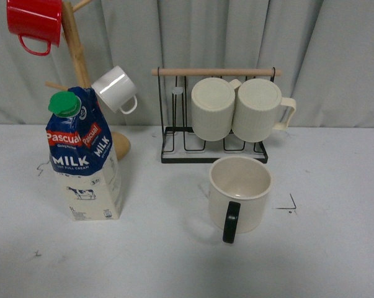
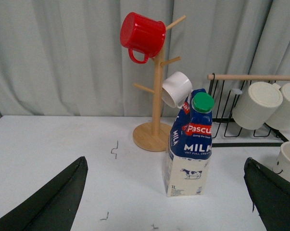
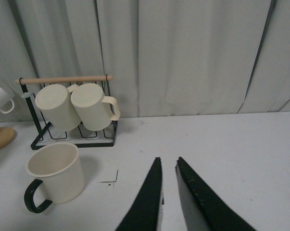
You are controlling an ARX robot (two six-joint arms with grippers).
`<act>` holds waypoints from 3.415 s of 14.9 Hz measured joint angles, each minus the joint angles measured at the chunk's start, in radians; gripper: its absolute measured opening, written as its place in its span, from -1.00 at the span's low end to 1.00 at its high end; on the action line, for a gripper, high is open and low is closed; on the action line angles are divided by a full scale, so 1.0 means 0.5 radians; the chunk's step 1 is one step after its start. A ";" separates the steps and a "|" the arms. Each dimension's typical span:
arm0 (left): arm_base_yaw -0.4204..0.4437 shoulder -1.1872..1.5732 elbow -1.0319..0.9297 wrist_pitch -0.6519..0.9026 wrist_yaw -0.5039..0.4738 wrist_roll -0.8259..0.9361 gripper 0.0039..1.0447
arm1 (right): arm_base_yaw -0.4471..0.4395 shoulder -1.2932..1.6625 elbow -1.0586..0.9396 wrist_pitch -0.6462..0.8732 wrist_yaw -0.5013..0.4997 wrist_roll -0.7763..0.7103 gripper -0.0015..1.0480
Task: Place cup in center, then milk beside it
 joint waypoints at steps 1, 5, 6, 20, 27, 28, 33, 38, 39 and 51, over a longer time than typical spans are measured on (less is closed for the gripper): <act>0.000 0.000 0.000 0.000 0.000 0.000 0.88 | 0.000 0.000 0.000 -0.001 0.000 -0.001 -0.64; 0.008 0.721 0.449 -0.336 0.015 -0.293 0.88 | 0.000 0.000 0.000 -0.001 -0.001 -0.001 0.30; 0.001 0.877 0.549 -0.125 0.041 -0.295 0.88 | 0.000 0.000 0.000 -0.001 -0.001 -0.001 0.51; -0.282 3.169 1.601 0.831 0.140 -0.009 0.88 | 0.000 0.000 0.000 -0.001 -0.001 -0.001 0.87; -0.272 3.406 1.719 0.645 -0.117 0.091 0.88 | 0.000 0.000 0.000 0.000 -0.001 -0.001 0.87; -0.263 3.426 1.727 0.616 -0.112 0.078 0.88 | 0.000 0.000 0.000 0.000 -0.001 -0.001 0.87; -0.314 3.466 1.807 0.451 -0.045 -0.088 0.16 | 0.000 0.000 0.000 0.000 -0.001 0.000 0.87; -0.407 3.459 1.815 0.431 -0.069 -0.141 -0.65 | 0.000 0.000 0.000 0.000 -0.001 -0.001 0.87; -0.444 3.436 1.815 0.407 -0.091 -0.148 -0.66 | 0.000 0.000 0.000 0.000 -0.001 -0.001 0.87; -0.879 3.449 1.937 0.458 -0.224 -0.174 -0.68 | 0.000 0.000 0.000 0.000 -0.001 -0.001 0.87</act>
